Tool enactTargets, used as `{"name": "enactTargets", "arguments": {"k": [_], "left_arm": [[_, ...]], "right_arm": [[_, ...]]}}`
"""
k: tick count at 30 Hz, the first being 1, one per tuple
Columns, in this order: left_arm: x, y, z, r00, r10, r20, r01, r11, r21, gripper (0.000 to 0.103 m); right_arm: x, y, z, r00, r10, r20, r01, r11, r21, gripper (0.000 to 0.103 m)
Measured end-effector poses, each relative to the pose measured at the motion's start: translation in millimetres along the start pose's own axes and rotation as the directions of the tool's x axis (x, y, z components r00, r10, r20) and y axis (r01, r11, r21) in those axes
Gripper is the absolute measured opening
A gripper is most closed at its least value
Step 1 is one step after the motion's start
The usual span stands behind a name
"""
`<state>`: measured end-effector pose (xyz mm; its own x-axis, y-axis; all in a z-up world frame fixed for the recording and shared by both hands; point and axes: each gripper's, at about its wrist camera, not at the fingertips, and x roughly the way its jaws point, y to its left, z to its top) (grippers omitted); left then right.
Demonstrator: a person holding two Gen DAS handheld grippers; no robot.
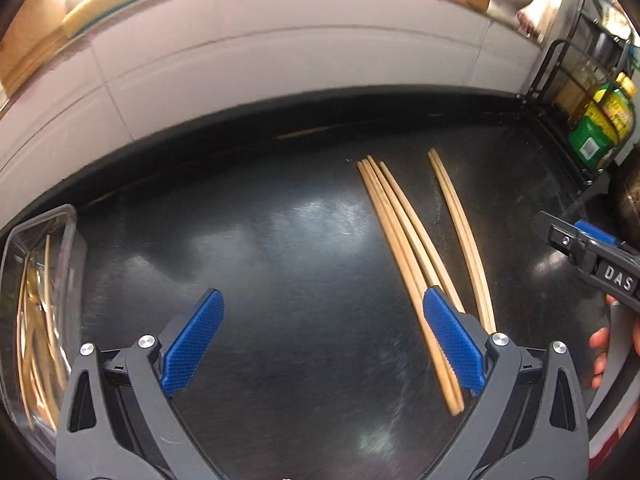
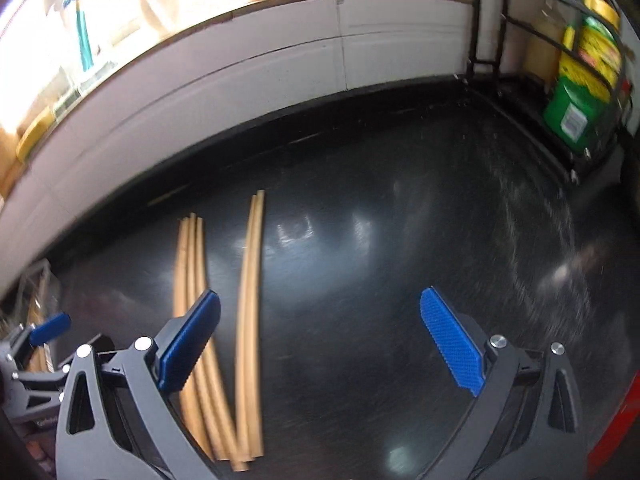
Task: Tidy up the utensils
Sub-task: 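Move both open grippers back over the loose chopsticks on the counter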
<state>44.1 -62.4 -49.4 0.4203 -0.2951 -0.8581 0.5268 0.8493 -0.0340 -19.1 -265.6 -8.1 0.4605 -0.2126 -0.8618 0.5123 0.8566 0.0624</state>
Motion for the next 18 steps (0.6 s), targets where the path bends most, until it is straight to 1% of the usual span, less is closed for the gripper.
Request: {"name": "enactTargets", "arguments": {"k": [2,7,12,15,18], "left_arm": [[10,-10,-2,0.999,0.036,-0.011,-0.036,0.999,-0.011,0.097],[30,-27,-3,0.995,0.091,-0.049,-0.093,0.995,-0.028,0.097],[46,-33,-7,0.989,0.115,-0.092,-0.122,0.99,-0.065,0.097],[52,-31,-6,0.987,0.122,-0.1,-0.132,0.987,-0.097,0.097],[56,-35,-4,0.986,0.131,-0.099,-0.141,0.985,-0.097,0.097]], "right_arm": [[7,-2,4,1.0,0.017,-0.007,-0.017,0.999,-0.042,0.097],[22,-10,12,0.997,0.067,-0.031,-0.069,0.994,-0.08,0.097],[30,-17,17,0.993,0.11,-0.045,-0.114,0.988,-0.1,0.097],[33,-21,21,0.99,0.131,-0.049,-0.135,0.985,-0.105,0.097],[37,-21,24,0.988,0.146,-0.058,-0.151,0.982,-0.11,0.097]]}}
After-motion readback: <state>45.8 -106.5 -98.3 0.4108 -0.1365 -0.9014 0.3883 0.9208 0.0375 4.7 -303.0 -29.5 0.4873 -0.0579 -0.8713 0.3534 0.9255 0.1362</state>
